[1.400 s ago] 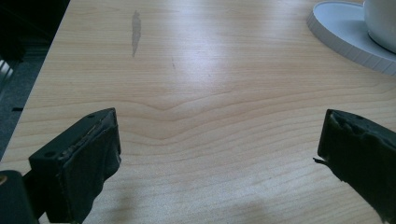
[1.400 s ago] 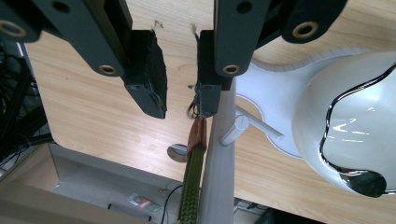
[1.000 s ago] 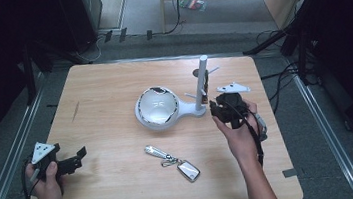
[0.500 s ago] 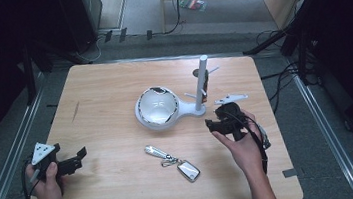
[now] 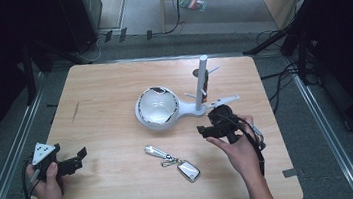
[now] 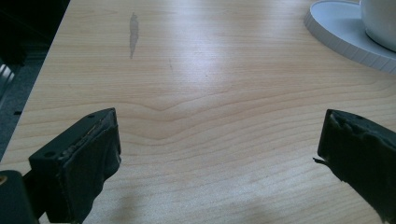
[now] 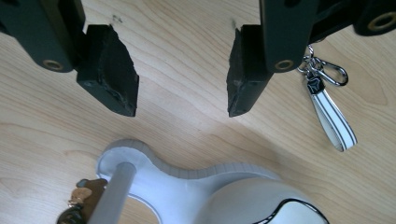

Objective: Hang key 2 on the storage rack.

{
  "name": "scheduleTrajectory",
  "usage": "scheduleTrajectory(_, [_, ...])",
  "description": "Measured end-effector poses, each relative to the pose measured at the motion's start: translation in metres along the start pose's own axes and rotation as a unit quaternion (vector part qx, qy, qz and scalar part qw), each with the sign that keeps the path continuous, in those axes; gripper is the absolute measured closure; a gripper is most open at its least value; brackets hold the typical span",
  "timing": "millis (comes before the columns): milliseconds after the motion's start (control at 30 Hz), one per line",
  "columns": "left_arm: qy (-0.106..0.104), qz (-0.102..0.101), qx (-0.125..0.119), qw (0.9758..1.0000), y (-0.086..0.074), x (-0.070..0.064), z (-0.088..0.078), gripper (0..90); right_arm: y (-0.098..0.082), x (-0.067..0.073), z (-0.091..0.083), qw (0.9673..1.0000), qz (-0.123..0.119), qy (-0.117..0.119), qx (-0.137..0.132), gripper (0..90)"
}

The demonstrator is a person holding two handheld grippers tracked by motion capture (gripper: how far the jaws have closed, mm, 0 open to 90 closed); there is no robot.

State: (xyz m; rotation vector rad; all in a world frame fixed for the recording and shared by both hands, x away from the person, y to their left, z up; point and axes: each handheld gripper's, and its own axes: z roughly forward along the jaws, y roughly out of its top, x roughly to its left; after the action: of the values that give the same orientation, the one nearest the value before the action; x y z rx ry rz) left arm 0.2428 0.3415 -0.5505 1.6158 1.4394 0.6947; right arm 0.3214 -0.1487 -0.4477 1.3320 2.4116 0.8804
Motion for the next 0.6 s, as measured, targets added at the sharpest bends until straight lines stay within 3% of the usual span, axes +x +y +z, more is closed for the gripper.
scheduleTrajectory(333, [-0.001, 0.001, -0.001, 1.0000, 0.000, 0.000, 0.000, 0.0, 0.005, 0.017, 0.011, 0.9990, -0.036, 0.023, 0.016, 54.7])
scheduleTrajectory(600, [-0.002, 0.000, 0.001, 1.0000, 0.000, 0.000, 0.000, 0.0, 0.006, 0.030, 0.026, 0.9960, -0.062, 0.041, 0.049, 52.5])
